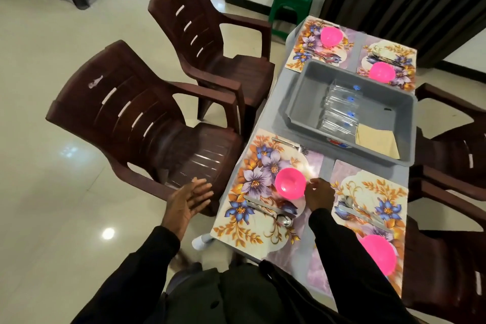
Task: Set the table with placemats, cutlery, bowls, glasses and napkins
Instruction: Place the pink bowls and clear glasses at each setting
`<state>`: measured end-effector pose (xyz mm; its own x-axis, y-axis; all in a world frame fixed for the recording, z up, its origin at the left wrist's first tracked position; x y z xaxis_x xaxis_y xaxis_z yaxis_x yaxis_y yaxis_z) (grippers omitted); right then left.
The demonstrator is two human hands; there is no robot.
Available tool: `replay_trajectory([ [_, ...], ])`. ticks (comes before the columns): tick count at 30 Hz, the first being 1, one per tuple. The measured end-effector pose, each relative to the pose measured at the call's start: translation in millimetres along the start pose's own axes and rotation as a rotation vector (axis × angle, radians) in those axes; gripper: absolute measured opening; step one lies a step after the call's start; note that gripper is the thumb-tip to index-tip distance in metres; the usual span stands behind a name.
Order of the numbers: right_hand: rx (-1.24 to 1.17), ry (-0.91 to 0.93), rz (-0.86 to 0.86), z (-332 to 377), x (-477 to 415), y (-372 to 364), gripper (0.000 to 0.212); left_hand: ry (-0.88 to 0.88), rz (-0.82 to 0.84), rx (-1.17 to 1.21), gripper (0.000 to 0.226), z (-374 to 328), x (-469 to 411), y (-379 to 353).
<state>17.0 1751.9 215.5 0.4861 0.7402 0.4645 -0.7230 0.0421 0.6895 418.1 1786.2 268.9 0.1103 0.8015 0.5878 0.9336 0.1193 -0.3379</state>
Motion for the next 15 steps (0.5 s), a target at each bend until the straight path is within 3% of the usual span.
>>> replay_trajectory([
  [6,-0.012,0.201,0.081,73.0,42.0,-19.8,0.018,-0.102,-0.001,-0.043,0.052,-29.0,6.7,49.5],
  [15,0.188,0.632,0.383,235.7,163.6,-187.5,0.014,-0.238,-0.146,-0.316,0.020,-96.5,47.6,216.2],
])
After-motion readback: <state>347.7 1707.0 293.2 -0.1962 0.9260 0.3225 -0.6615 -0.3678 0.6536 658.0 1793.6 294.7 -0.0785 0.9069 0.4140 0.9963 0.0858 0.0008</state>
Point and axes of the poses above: each hand's wrist, its own x-axis away from the middle knuckle, its own y-axis out of the back of the hand, z = x × y, the point moved 7 cm from there along -x, towards the middle knuckle, and after that the axes turned 10 degrees about z, right-handed, at the moved point
